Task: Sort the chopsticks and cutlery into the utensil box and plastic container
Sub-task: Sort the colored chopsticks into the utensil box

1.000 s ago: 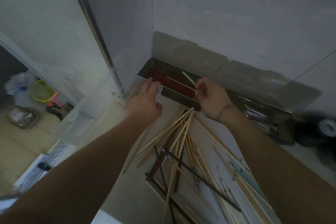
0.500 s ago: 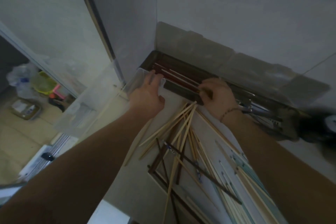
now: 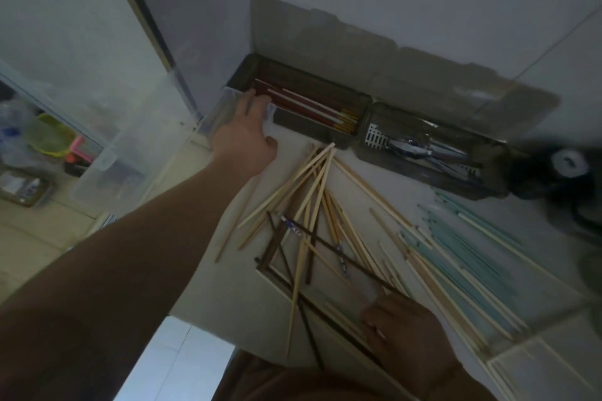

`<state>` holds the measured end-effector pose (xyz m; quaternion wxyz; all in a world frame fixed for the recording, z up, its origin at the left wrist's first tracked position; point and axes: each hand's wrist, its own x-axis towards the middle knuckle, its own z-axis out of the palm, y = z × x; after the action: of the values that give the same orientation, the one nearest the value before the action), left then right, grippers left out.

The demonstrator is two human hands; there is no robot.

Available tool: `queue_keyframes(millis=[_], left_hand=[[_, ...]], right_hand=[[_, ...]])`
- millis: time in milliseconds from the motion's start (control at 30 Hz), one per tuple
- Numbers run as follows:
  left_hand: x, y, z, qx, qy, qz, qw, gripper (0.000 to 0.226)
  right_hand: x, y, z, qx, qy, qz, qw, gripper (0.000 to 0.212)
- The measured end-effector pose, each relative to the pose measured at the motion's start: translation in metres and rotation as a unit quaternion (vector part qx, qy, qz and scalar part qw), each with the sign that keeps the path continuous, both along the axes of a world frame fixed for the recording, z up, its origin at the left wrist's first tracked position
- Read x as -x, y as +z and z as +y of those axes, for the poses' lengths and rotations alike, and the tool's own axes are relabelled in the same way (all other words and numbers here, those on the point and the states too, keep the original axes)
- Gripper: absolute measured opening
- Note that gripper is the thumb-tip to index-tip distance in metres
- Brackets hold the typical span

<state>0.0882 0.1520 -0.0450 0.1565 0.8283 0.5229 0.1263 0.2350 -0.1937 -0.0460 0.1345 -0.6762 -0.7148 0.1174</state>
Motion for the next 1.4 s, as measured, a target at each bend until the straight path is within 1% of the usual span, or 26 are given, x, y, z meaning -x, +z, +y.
queue_keyframes(millis=[167,267,300,333,400,467,500,633,700,767,833,900,967,1000,1067,1133,1200,1267,1333,1367,1400], left_hand=[[0.000,-0.001,0.000,-0.007,-0.001,0.002,1.000,0.071],[0.000,0.000,0.000,-0.005,0.001,0.004,1.000,0.070],[0.000,0.000,0.000,-0.004,0.001,0.005,1.000,0.070],[0.000,0.001,0.000,-0.004,0.001,0.006,1.000,0.070],[0.000,0.000,0.000,-0.006,0.001,0.007,1.000,0.070],[0.001,0.000,0.000,-0.008,0.001,0.008,1.000,0.071],[0.001,0.000,0.000,-0.008,0.000,0.006,1.000,0.071],[0.001,-0.001,0.000,-0.007,-0.001,0.002,1.000,0.070],[0.001,0.000,0.000,-0.008,-0.002,-0.002,1.000,0.069],[0.001,0.000,0.001,-0.013,-0.003,-0.006,1.000,0.069],[0.001,-0.001,0.002,-0.020,-0.003,-0.009,1.000,0.070],[0.001,-0.002,0.002,-0.023,-0.004,-0.009,1.000,0.070],[0.000,-0.003,0.002,-0.021,0.000,-0.008,1.000,0.070],[0.000,-0.003,0.002,-0.022,0.002,-0.008,1.000,0.071],[0.000,-0.002,0.001,-0.025,0.004,-0.004,1.000,0.071],[0.000,-0.001,0.000,-0.025,0.005,-0.001,1.000,0.072],[0.000,0.000,0.000,-0.023,0.004,0.000,1.000,0.072],[0.001,0.000,-0.001,-0.023,0.005,0.002,1.000,0.072],[0.002,0.000,-0.002,-0.021,0.004,-0.001,1.000,0.072],[0.002,0.000,-0.002,-0.021,0.003,-0.003,1.000,0.072],[0.002,0.000,-0.002,-0.022,0.003,-0.004,1.000,0.071]], right_hand=[[-0.010,-0.011,-0.029,-0.001,-0.042,-0.068,0.997,0.031],[-0.004,-0.020,-0.038,-0.021,-0.073,-0.083,0.994,0.056],[-0.001,-0.021,-0.038,-0.023,-0.087,-0.086,0.992,0.057],[0.002,-0.021,-0.038,-0.019,-0.100,-0.086,0.991,0.052],[0.006,-0.020,-0.036,-0.003,-0.119,-0.088,0.989,0.035],[0.008,-0.015,-0.031,0.020,-0.134,-0.088,0.987,0.027],[0.008,-0.011,-0.029,0.026,-0.146,-0.079,0.986,0.026],[0.000,0.012,-0.008,0.007,-0.206,0.015,0.978,0.019],[-0.014,0.020,0.010,-0.022,-0.221,0.056,0.973,0.026],[-0.031,0.024,0.033,-0.047,-0.243,0.133,0.960,0.027],[-0.044,0.030,0.061,-0.070,-0.252,0.197,0.945,0.019],[-0.056,0.038,0.093,-0.074,-0.253,0.220,0.939,0.010],[-0.064,0.047,0.131,-0.084,-0.239,0.202,0.946,0.024],[-0.067,0.049,0.151,-0.094,-0.226,0.183,0.952,0.027],[-0.072,0.048,0.189,-0.110,-0.202,0.146,0.962,0.025],[-0.074,0.047,0.224,-0.098,-0.195,0.115,0.969,0.024],[-0.074,0.043,0.252,-0.067,-0.181,0.062,0.979,0.024],[-0.076,0.037,0.270,0.000,-0.118,-0.025,0.993,0.027],[-0.080,0.031,0.276,0.096,-0.044,-0.101,0.989,0.045],[-0.083,0.029,0.276,0.129,-0.023,-0.122,0.984,0.052],[-0.087,0.026,0.273,0.133,-0.021,-0.122,0.983,0.055]])
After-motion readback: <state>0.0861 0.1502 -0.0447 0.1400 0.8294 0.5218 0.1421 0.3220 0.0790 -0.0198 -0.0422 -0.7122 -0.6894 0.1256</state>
